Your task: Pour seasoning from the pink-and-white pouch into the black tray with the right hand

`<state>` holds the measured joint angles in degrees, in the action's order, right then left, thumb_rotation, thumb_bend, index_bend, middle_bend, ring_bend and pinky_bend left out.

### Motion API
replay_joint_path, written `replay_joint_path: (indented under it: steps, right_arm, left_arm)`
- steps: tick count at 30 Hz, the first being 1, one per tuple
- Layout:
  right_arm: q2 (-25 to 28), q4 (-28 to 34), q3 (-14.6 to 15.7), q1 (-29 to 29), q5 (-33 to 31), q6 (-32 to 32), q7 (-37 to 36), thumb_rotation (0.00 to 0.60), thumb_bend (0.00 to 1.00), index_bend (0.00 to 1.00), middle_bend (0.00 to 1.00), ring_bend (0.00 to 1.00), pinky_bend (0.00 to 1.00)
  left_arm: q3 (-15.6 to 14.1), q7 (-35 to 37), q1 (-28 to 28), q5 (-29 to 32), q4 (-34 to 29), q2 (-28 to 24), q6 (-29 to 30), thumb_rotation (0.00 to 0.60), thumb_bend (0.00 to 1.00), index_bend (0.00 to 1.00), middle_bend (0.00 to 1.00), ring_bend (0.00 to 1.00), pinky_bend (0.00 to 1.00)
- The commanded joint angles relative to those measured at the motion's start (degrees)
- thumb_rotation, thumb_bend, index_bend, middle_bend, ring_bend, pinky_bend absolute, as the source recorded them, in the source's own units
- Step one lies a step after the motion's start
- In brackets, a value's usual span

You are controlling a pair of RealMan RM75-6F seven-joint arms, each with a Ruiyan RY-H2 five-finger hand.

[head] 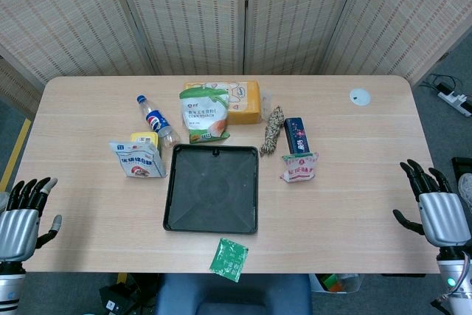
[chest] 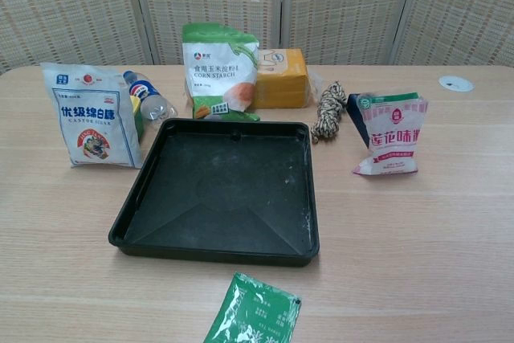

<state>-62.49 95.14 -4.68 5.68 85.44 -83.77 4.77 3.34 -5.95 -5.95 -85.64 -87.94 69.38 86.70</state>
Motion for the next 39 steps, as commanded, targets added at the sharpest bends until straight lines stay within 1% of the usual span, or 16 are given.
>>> replay_joint_path:
  steps: [1,5,10,13,15,19,23,27,31,37,39]
  right_arm:
    - [-0.29,-0.29,0.07,0.04,0.43,-0.29,-0.42,0.587,0.25,0.07,0.11,0.26,0.18]
    - [-0.51,-0.58,0.17,0.07,0.65,-0.33,-0.75,0.588,0.25,0.07,0.11,0.26,0.19]
    - [-0.79,-1.09,0.27,0.72,0.31,1.09,-1.29,0.587,0.25,0.07,0.11,0.27,0.20]
    - [-1.22,-1.66,0.11,1.65,0.31,2.39,-2.10,0.588,0.25,0.07,0.11,0.32,0.33]
    - [-1.50,-2.14,-0.08,2.53,0.01,3.84,-2.90,0.587,0.25,0.07,0.11,0.39,0.43]
    - [-2.63,-3.31,-0.73,4.67,-0.94,7.04,-4.32,0.588,0.25,0.07,0.11,0.53,0.55]
    - [-4.21,-4.77,-1.05,7.51,-1.93,11.99,-7.56,0.586,0.25,0.07,0.11,0.65,0.63]
    - [-6.33,-7.47,-1.68,10.54,-3.53,17.24,-11.77,0.589,0.25,0.07,0.11,0.74,0.67]
    - [-8.77,-11.22,-2.12,13.97,-4.98,23.39,-16.94,0.588,0.25,0.07,0.11,0.76,0.68]
    - [-12.39,-17.45,-2.93,17.85,-6.50,29.58,-23.11,0.589,0.25,0.07,0.11,0.78,0.71]
    - [-13.79,-19.97,-3.25,19.55,-6.60,32.20,-26.87,0.588,0.25,0.07,0.11,0.79,0.72]
  left_arm:
    - [0.20,0.30,-0.10,-0.26,0.44,0.31,0.28,0.600,0.47,0.14,0.13,0.10,0.00]
    - [0.18,0.20,-0.17,-0.39,0.52,0.35,0.25,0.600,0.47,0.14,0.13,0.11,0.00]
    - [0.11,-0.38,-0.10,-0.03,-0.22,-0.03,-0.01,0.600,0.47,0.14,0.13,0.11,0.00]
    - [0.08,-0.69,-0.17,-0.08,-0.77,-0.20,-0.16,0.600,0.47,0.14,0.13,0.11,0.00]
    - [0.07,-0.92,-0.24,-0.11,-1.01,-0.31,-0.25,0.600,0.47,0.14,0.13,0.11,0.00]
    - [0.13,-1.13,-0.22,-0.03,-1.43,-0.46,-0.20,0.600,0.47,0.14,0.13,0.11,0.00]
    - [0.01,-1.38,-0.16,0.04,-1.82,-0.66,-0.30,0.600,0.47,0.14,0.13,0.11,0.00]
    - [-0.02,-1.57,-0.02,0.19,-2.30,-1.02,-0.25,0.600,0.47,0.14,0.13,0.11,0.00]
    - [-0.10,-1.77,0.16,0.18,-2.67,-1.22,-0.07,0.600,0.47,0.14,0.13,0.11,0.00]
    - [-0.11,-2.13,0.22,0.46,-3.03,-1.42,-0.23,0.600,0.47,0.14,0.13,0.11,0.00]
    - [-0.03,-2.31,0.20,0.52,-3.22,-1.49,-0.22,0.600,0.47,0.14,0.13,0.11,0.00]
